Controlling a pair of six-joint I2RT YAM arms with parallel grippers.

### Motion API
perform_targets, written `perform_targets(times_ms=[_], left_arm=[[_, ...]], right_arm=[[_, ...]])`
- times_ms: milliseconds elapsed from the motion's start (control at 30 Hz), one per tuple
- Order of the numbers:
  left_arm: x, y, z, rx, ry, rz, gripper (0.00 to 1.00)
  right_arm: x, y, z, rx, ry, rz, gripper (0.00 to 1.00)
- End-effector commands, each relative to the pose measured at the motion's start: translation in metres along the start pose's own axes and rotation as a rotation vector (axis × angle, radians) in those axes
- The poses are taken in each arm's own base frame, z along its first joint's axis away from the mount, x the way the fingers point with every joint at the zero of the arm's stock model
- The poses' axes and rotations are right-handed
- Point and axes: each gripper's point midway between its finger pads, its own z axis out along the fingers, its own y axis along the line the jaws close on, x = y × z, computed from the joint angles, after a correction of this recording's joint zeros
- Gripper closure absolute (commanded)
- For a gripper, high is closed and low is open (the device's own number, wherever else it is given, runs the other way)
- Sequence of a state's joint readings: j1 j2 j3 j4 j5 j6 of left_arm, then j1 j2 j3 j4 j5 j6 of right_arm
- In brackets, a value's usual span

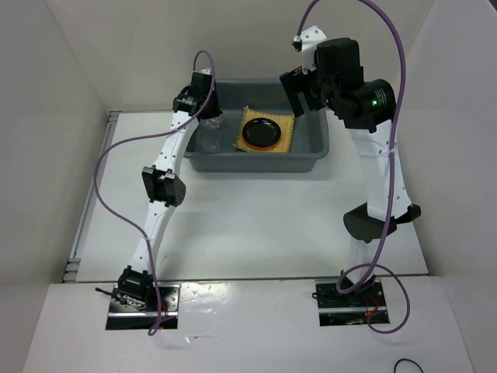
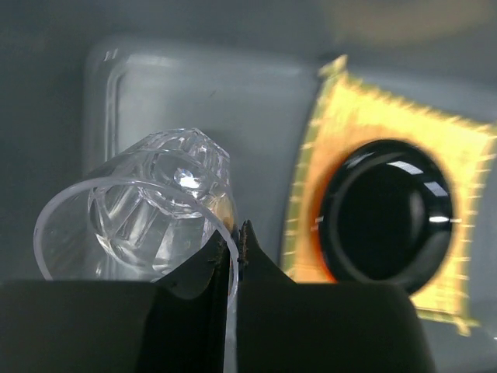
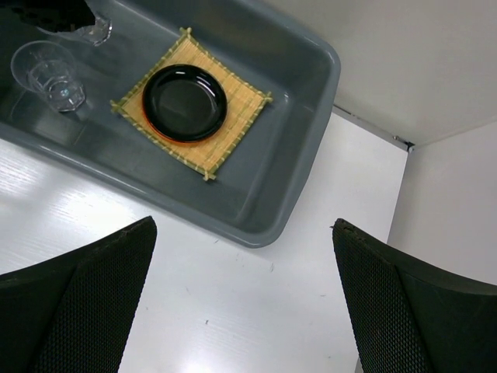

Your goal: Place the mixed dishes into the plastic bin

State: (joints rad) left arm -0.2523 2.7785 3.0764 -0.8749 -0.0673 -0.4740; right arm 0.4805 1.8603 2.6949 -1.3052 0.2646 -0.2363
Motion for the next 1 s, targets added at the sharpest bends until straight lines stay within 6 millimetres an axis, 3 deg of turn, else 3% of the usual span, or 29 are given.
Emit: perform_targets(times_ms=[0, 100, 267, 300, 367, 400, 433, 500, 533, 600, 633, 700, 733, 800, 833, 900, 933, 967], left_arm=[[0.008, 0.005, 0.004, -0.030, 0.010, 0.022, 1.00], [0.018, 0.008, 0.011, -0.038, 0.030, 0.023, 0.99], [0.016, 0.012, 0.011, -0.034, 0.032, 0.027, 0.76], [0.014, 0.011, 0.012, -0.030, 0.024, 0.026, 0.67], [0.008, 0.007, 0.008, -0.014, 0.009, 0.025, 0.40], [0.008, 0.007, 0.008, -0.014, 0.009, 0.025, 0.18], [-0.004, 0.007, 0.001, -0.024, -0.024, 0.024, 0.06], [-0.037, 0.001, -0.024, -0.030, -0.106, 0.019, 0.00], [-0.072, -0.002, -0.055, -0.055, -0.202, -0.010, 0.00], [-0.115, -0.002, -0.096, -0.067, -0.325, -0.078, 0.00], [-0.151, -0.009, -0.139, -0.056, -0.440, -0.108, 0.00], [-0.182, -0.018, -0.181, -0.020, -0.539, -0.125, 0.00], [-0.201, -0.019, -0.216, -0.005, -0.602, -0.124, 0.00], [-0.206, 0.000, -0.245, -0.105, -0.632, -0.124, 0.00], [-0.197, 0.008, -0.265, -0.168, -0.608, -0.126, 0.00], [-0.187, 0.035, -0.287, -0.310, -0.590, -0.136, 0.00], [-0.179, 0.041, -0.315, -0.328, -0.569, -0.155, 0.00], [-0.161, 0.040, -0.296, -0.304, -0.465, -0.140, 0.00]], right_arm=[[-0.006, -0.005, -0.007, 0.003, -0.028, 0.001, 0.02], [-0.008, -0.003, -0.002, -0.006, -0.032, 0.001, 0.02], [-0.007, 0.002, 0.009, -0.017, -0.022, -0.002, 0.02], [-0.007, 0.002, 0.009, -0.017, -0.022, -0.002, 0.02], [-0.007, 0.002, 0.009, -0.017, -0.022, -0.002, 0.02], [-0.007, 0.002, 0.009, -0.017, -0.022, -0.002, 0.02], [-0.007, 0.002, 0.009, -0.017, -0.022, -0.002, 0.02], [-0.007, 0.002, 0.009, -0.017, -0.022, -0.002, 0.02], [-0.006, -0.004, 0.009, 0.020, -0.014, -0.002, 0.02], [-0.004, -0.011, 0.008, 0.061, -0.006, 0.011, 0.02], [-0.008, -0.015, 0.001, 0.055, -0.030, 0.022, 0.02], [-0.015, -0.012, -0.012, 0.020, -0.064, 0.028, 0.02], [-0.016, -0.013, -0.019, 0.012, -0.075, 0.030, 0.02], [-0.015, -0.014, -0.026, 0.012, -0.079, 0.041, 0.02], [-0.017, -0.018, -0.039, 0.016, -0.099, 0.046, 0.02], [-0.007, -0.019, -0.046, 0.023, -0.073, 0.041, 0.02], [-0.002, -0.026, -0.052, 0.044, -0.066, 0.045, 0.02], [0.009, -0.028, -0.062, 0.054, -0.043, 0.040, 0.02]])
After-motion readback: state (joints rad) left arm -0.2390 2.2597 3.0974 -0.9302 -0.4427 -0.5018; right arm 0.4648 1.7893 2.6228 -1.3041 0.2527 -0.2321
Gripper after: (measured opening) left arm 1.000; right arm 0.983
